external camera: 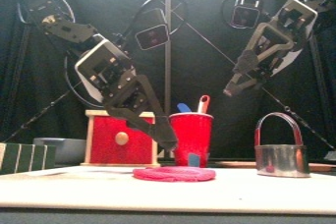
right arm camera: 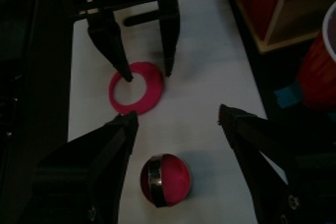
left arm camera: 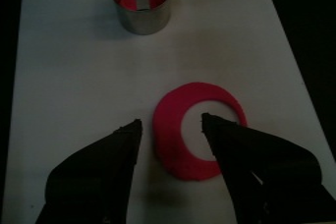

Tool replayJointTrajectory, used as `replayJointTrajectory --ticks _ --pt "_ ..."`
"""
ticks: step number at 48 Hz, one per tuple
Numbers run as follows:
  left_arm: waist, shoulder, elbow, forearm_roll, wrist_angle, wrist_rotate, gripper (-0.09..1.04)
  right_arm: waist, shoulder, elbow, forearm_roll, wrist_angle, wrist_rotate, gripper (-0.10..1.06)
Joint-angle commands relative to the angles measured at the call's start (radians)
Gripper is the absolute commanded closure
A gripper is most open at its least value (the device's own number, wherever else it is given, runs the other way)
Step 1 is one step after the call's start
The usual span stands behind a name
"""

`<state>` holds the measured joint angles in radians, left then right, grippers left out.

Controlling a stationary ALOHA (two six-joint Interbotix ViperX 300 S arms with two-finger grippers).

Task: Get the cutter from the drawer then cut the dough then place the extra dough in the bowl
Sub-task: Place the extra dough in the bowl

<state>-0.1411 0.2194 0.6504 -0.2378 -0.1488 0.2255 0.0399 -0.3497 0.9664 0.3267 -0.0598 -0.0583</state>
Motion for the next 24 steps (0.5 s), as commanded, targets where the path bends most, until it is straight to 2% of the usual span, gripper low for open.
replayJointTrajectory --ticks 1,15,24 --pt "0.012 0.005 -0.041 0.04 0.044 0.003 0.04 -0.002 -0.017 -0.005 0.003 -0.009 -0.003 0.0" --pt "0.014 0.061 -0.163 0.101 0.29 0.002 0.05 -0.003 -0.015 0.003 0.008 -0.009 -0.003 0.0" --pt "0.005 0.08 -0.192 0.106 0.357 0.002 0.07 -0.003 -0.012 0.003 0.008 -0.011 -0.002 0.0"
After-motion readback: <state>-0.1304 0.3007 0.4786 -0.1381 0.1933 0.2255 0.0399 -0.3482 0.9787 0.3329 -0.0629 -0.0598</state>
